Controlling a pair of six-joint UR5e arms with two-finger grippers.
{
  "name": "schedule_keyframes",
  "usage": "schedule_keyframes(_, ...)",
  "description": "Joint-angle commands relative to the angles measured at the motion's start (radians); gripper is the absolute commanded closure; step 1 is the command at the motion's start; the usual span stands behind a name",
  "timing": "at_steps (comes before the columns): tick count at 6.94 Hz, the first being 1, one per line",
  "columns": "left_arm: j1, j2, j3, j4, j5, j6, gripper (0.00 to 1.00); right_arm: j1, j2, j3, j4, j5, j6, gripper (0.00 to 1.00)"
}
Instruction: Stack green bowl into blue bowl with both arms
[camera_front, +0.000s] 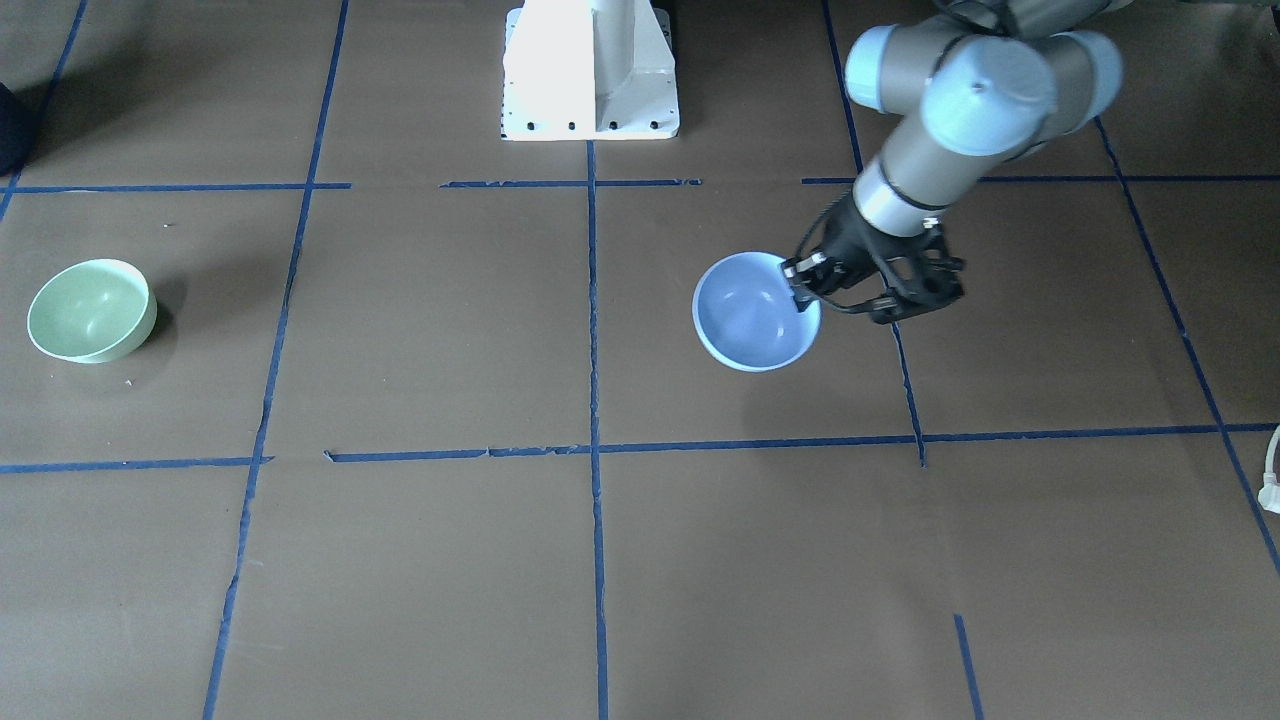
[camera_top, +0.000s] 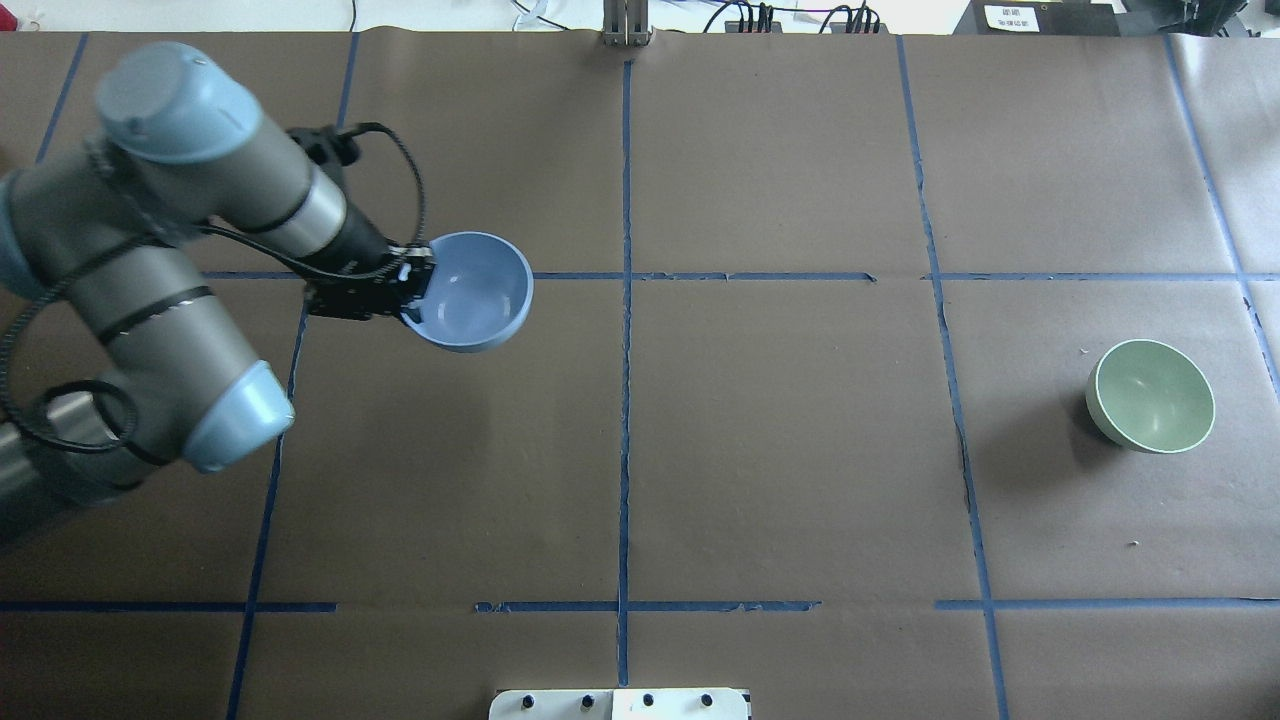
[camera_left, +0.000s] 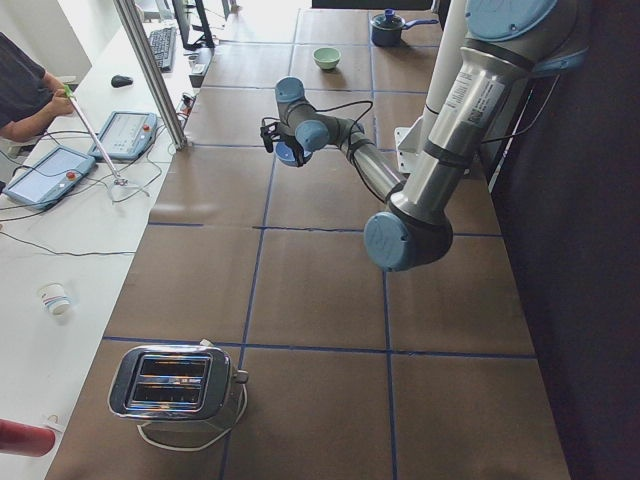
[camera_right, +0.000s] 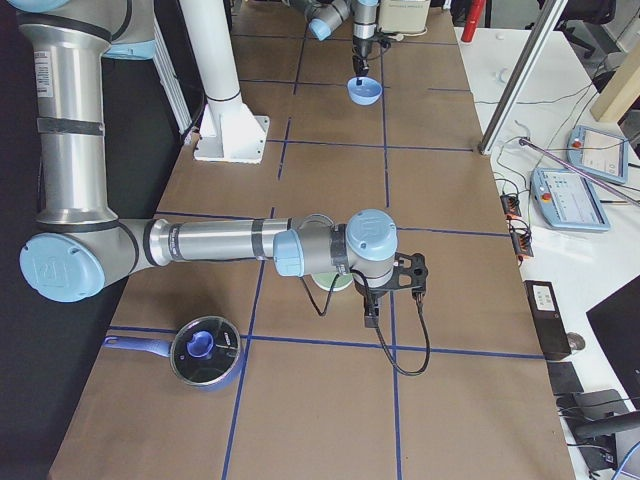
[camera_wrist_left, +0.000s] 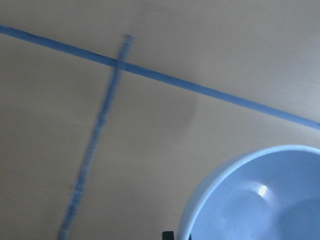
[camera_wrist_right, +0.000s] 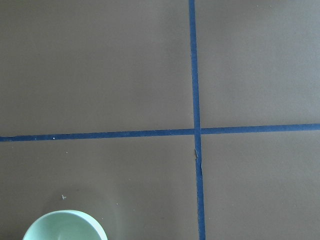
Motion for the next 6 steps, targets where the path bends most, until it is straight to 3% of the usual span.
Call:
schedule_keyframes(1,0.126,-0.116,0.151,-0.170,0.133,-0.133,1.00,-0.001,-0.002,0.006,0.000,0.005,0.004,0.00)
schedule_keyframes(2,0.191,-0.145,0.243,-0.254,0.244,-0.158,1.00,-0.001,-0.002,0.006,0.000,0.017,0.005,0.00)
schedule_keyframes(4,0.214,-0.150,0.260,-0.256,0.271,-0.153,0.96,-0.026,-0.005,0.032,0.001,0.018,0.086,0.00)
schedule_keyframes(5,0.213,-0.150,0.252,-0.256,0.268,-0.152,0.78,-0.049,-0.009,0.055,0.002,0.018,0.112,0.00)
schedule_keyframes(6,0.207,-0.145,0.244,-0.253,0.262,-0.150,0.44,-0.065,-0.009,0.057,0.002,0.017,0.119,0.00)
